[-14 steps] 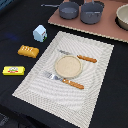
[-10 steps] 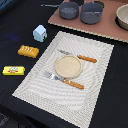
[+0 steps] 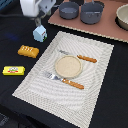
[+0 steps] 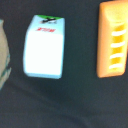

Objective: Place the bread, butter, and milk from the table onto the serving area.

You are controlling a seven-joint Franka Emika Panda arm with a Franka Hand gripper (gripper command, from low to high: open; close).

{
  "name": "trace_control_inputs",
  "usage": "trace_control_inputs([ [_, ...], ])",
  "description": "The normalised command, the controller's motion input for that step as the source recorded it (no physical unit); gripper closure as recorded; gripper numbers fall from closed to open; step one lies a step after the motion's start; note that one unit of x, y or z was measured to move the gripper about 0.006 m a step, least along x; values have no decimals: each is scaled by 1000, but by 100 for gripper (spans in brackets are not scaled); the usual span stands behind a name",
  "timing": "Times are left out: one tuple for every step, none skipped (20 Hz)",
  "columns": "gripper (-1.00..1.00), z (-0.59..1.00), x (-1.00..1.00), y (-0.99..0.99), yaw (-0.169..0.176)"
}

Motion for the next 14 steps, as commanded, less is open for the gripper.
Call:
trace_control_inputs([
  [-100,-483,-249,-691,26],
  [-100,-386,-249,-591,20],
  [-100,-357,-277,-546,9],
  [-100,-380,-297,-497,2],
  [-100,-389,-300,-477,2],
  [-100,-411,-300,-437,5],
  [-100,-446,-349,-429,6],
  [-100,-477,-371,-357,6],
  [-100,-489,-389,-300,11],
  [-100,-491,-374,-263,13],
  [-100,-497,-371,-274,15],
  [-100,-514,-371,-249,19],
  [-100,-523,-414,-249,26],
  [-100,-491,-397,-211,32],
])
